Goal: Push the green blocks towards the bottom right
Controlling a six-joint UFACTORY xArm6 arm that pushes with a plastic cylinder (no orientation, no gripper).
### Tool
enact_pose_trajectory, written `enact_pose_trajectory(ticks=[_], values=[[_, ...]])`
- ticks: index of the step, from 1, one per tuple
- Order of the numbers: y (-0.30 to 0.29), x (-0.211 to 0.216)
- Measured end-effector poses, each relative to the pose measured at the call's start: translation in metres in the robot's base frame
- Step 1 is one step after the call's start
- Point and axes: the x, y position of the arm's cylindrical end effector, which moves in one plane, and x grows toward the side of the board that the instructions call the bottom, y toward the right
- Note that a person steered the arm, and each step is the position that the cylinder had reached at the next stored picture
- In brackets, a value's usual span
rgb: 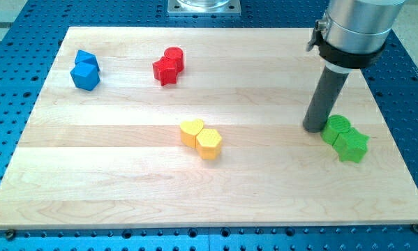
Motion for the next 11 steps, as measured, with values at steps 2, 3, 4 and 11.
enact_pose_trajectory(ticks=[2,3,4,11], values=[[0.045,-0.062],[0.049,-0.009],[0.060,0.051],[0.038,0.071]])
